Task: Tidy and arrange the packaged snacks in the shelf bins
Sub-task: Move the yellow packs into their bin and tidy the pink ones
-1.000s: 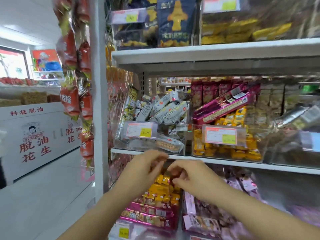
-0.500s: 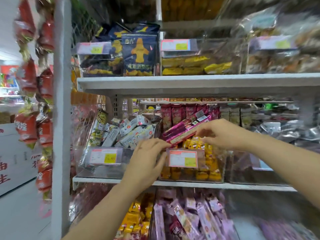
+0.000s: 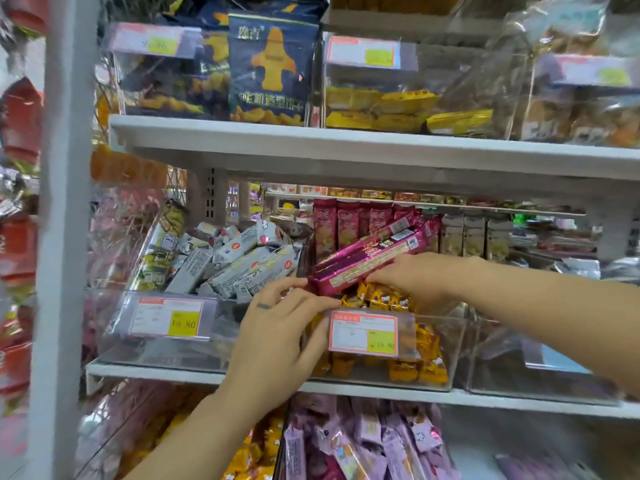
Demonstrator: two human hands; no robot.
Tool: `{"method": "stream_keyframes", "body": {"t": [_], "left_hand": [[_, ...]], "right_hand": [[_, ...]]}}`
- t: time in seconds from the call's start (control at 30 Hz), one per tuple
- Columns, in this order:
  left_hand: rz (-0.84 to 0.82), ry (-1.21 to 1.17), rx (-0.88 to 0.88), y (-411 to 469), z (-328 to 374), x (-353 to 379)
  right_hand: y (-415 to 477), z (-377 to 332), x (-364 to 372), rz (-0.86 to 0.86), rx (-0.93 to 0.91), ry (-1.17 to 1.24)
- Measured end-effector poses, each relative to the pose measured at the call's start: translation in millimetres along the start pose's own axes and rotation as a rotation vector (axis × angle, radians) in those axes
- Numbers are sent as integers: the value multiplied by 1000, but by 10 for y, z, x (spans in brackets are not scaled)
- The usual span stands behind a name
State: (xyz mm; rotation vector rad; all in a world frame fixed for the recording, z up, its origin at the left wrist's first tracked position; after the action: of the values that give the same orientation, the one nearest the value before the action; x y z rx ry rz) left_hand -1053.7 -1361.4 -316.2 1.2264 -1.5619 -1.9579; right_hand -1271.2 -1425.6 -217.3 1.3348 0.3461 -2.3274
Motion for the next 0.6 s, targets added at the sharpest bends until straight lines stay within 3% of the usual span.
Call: {"method": "stream_keyframes", "body": {"t": [0.2, 0.6], "left_hand": [[54, -14, 5, -29, 12, 49], [21, -3, 6, -10, 23, 4]], "right_hand": [[32, -25, -48, 60, -102, -260], [217, -164, -69, -79, -166, -519]]}}
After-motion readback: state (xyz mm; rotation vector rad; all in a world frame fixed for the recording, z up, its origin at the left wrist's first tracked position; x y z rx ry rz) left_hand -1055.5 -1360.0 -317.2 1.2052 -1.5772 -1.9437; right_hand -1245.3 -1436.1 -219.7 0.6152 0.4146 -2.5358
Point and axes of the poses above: each hand's wrist, its own y-axis towards the middle knuckle, its own x-axis out of the palm, z = x × y, the point moved 1 cm from there along y, towards the middle knuckle, and after that the axes turned 3 degrees about y, right-handed, at the moved point
